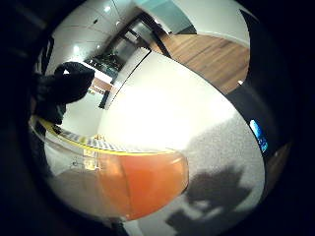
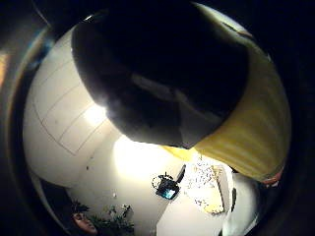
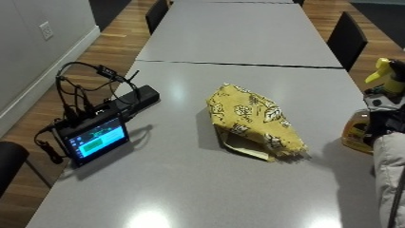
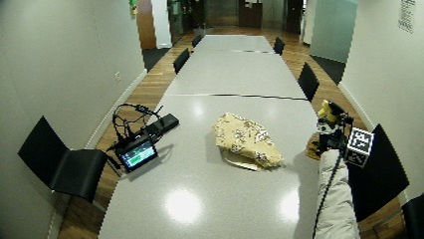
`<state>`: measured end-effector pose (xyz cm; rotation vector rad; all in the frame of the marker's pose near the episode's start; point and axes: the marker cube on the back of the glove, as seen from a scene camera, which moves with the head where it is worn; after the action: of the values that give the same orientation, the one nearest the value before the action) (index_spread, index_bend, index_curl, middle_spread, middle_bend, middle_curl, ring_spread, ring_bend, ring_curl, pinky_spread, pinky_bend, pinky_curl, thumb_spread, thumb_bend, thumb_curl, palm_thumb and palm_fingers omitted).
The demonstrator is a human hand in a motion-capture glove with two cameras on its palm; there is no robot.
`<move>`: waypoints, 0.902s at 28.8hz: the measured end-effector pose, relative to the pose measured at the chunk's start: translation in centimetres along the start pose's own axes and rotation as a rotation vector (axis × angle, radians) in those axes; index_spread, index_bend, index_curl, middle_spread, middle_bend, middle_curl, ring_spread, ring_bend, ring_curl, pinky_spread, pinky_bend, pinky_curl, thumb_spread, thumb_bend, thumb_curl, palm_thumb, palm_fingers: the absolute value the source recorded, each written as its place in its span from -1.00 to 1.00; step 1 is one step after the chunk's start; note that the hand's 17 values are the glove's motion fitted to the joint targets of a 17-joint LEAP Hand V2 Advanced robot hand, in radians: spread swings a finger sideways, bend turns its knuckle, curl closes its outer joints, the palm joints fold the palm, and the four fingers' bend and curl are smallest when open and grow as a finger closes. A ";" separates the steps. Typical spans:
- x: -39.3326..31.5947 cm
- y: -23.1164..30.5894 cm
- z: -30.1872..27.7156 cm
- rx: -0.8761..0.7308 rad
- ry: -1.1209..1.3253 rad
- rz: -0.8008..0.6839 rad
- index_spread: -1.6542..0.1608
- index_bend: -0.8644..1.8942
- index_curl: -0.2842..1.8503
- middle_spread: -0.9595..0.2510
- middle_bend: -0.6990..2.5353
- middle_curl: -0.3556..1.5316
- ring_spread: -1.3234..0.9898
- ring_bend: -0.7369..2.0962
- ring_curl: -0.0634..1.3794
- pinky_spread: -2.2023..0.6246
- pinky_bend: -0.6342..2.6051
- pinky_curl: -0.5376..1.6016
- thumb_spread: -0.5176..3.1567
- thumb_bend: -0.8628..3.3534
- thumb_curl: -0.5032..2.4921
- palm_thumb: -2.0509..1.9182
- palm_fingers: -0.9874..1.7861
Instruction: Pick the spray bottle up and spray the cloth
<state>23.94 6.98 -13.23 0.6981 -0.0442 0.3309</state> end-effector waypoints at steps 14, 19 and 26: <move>1.1 -0.8 -1.1 0.034 -0.014 0.031 0.53 -0.19 -0.33 0.42 -0.23 -0.14 0.01 -0.09 -0.31 0.39 -0.33 -0.13 -0.50 -0.51 -0.33 0.60 0.56; 0.6 -1.6 -0.4 0.016 -0.008 0.021 0.53 -0.20 -0.31 0.42 -0.24 -0.12 0.01 -0.09 -0.29 0.38 -0.33 -0.12 -0.50 -0.52 -0.31 0.61 0.56; -6.2 -2.1 3.6 -0.160 0.201 -0.245 0.53 -0.20 -0.28 0.42 -0.25 -0.11 0.01 -0.10 -0.27 0.38 -0.34 -0.10 -0.50 -0.54 -0.29 0.62 0.56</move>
<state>18.98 1.47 -12.69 0.5024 0.2025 0.1588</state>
